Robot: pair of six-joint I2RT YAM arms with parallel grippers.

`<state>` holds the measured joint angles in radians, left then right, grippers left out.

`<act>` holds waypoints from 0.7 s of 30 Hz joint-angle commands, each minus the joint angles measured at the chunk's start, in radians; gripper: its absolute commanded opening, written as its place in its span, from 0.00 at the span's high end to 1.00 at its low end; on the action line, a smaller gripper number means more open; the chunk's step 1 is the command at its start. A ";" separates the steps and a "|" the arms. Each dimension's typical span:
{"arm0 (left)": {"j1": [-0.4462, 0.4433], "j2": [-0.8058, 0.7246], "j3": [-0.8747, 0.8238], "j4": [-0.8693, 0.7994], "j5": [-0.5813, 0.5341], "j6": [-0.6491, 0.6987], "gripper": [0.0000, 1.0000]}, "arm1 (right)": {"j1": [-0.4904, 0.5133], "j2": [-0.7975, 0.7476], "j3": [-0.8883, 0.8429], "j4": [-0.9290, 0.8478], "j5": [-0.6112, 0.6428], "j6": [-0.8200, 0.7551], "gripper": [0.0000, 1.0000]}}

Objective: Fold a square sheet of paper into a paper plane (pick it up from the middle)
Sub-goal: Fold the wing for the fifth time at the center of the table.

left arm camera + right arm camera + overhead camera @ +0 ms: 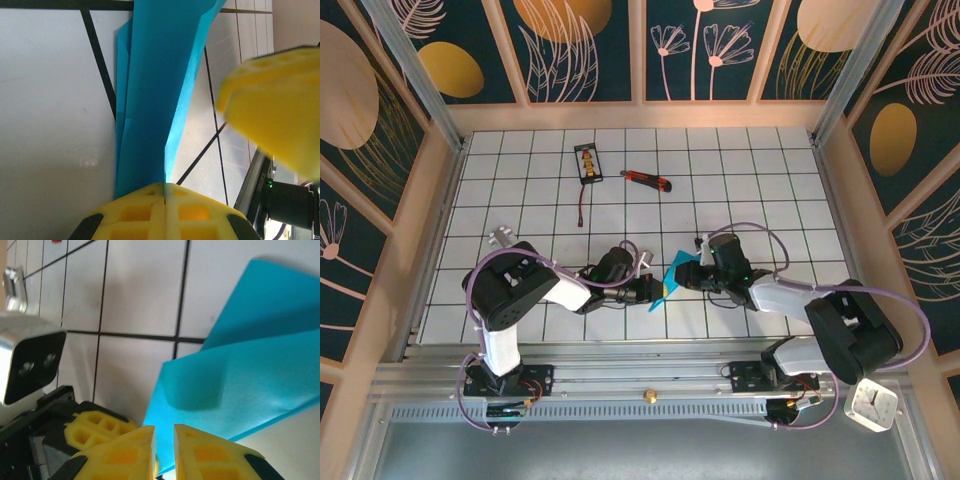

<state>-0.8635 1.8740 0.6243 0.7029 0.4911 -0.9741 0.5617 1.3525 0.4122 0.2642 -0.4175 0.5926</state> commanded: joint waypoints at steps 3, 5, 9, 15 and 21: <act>-0.012 0.062 -0.018 -0.141 0.017 -0.005 1.00 | 0.039 0.076 0.000 0.102 -0.018 0.044 0.82; -0.011 0.060 -0.018 -0.147 0.015 -0.002 1.00 | 0.040 0.104 0.010 0.105 -0.014 0.041 0.83; -0.012 0.060 -0.016 -0.152 0.014 0.000 1.00 | 0.038 0.133 0.019 0.083 0.001 0.027 0.84; -0.012 0.060 -0.009 -0.169 0.013 0.005 1.00 | 0.035 0.136 0.004 0.038 0.030 0.015 0.85; -0.012 0.056 0.000 -0.192 0.010 0.005 1.00 | 0.023 0.148 0.010 0.009 0.051 0.011 0.86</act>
<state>-0.8623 1.8740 0.6373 0.6762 0.4950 -0.9741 0.5945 1.4776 0.4179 0.3283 -0.4118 0.6159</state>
